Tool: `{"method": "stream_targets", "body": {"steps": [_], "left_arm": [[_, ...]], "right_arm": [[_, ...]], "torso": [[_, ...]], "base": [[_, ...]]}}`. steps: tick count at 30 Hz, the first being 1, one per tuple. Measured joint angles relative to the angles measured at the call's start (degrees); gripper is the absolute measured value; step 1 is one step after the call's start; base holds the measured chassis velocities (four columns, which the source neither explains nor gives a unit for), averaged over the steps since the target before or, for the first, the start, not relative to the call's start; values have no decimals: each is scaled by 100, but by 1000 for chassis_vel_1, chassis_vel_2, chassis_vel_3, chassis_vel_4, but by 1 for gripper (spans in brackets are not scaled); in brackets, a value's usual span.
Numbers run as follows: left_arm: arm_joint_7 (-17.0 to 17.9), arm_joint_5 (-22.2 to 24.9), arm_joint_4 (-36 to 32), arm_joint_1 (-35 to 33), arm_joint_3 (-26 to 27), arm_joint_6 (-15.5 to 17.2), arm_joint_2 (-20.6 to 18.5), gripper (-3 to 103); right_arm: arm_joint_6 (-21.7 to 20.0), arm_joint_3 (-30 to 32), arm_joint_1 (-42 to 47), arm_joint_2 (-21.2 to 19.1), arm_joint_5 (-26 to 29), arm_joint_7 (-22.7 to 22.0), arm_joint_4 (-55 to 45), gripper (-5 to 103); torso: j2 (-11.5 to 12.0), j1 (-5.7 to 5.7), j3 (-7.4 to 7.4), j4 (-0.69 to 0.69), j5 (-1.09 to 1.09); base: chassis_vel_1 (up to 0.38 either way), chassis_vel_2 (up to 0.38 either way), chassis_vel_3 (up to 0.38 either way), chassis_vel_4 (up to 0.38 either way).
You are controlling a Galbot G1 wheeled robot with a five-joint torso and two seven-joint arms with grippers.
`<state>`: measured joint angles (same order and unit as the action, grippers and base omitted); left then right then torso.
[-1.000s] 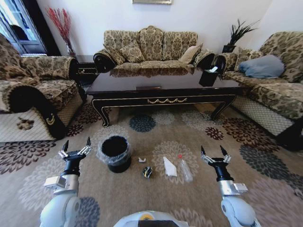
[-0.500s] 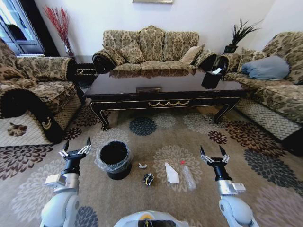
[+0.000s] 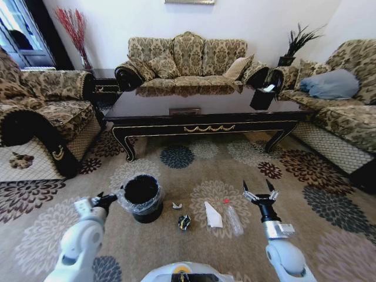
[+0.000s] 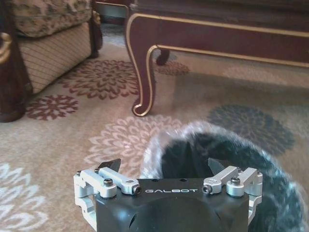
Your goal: Move to the front of the table and pick up the trash from the floor, then place it into the trash bin.
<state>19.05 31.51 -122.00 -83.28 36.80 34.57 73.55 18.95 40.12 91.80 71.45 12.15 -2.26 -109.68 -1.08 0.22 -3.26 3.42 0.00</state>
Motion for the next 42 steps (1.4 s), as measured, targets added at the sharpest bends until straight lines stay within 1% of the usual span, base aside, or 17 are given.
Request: {"method": "stream_targets", "body": {"steps": [2,3,4,6,8,16,20,27,28,30,34,36,38,39,42], "left_arm": [[-7,0,190,119,-164,-66,37,100],[41,223,245,193,-212,-22,50,100],[41,223,245,193,-212,-22,50,100],[216,664,297,288,-245,120,76,100],[320,835,410,354,-248,179,119,100],[404,765,692,402,-214,205,238,100],[404,764,819,494,-207,164,258,100],[359,739,1279,730,-210,40,298,100],[341,723,1323,742,-217,27,305,102],[321,693,1355,749,-222,8,309,102],[258,587,1413,744,-224,-58,311,83],[245,564,1425,741,-222,-68,303,83],[223,525,1471,741,-214,-84,283,72],[223,525,1471,741,-214,-84,283,72],[166,518,1495,720,-190,-135,228,56]], "right_arm": [[-1,-26,10,15,-31,-2,15,100],[-1,-30,21,25,-52,-3,18,100],[-1,-30,21,25,-52,-3,18,100],[-1,-31,47,38,-75,-5,18,100],[-1,-22,79,50,-89,-8,16,100],[8,53,128,36,-104,-24,1,100],[8,63,136,32,-130,-38,1,100],[2,63,172,22,-190,-68,2,100],[0,68,176,16,-191,-72,0,100],[-2,78,179,10,-192,-75,-2,100],[-13,92,177,-7,-192,-93,-6,100],[-15,93,171,-13,-192,-97,-6,100],[-31,91,154,-23,-191,-116,-7,100],[-31,91,154,-23,-191,-116,-7,100],[-79,87,129,-56,-187,-164,-7,100]], "torso": [[0,0,0,-1,0],[0,0,0,0,0],[0,0,0,0,0],[0,0,0,0,0],[0,0,0,1,1],[0,0,0,0,1],[0,0,0,0,1],[0,0,0,0,0],[0,0,0,0,0],[0,0,0,0,0],[0,0,0,0,0],[0,0,0,0,0],[0,0,0,0,0],[0,0,0,0,0],[0,0,0,1,1]], "base": [[0,0,0,0],[0,0,0,0],[0,0,0,0],[0,0,0,0],[0,0,0,0],[0,0,0,0],[0,0,0,0],[0,0,0,0],[0,0,0,0],[0,0,0,0],[0,0,0,0],[0,0,0,0],[0,0,0,0],[0,0,0,0],[0,0,0,0]]}}
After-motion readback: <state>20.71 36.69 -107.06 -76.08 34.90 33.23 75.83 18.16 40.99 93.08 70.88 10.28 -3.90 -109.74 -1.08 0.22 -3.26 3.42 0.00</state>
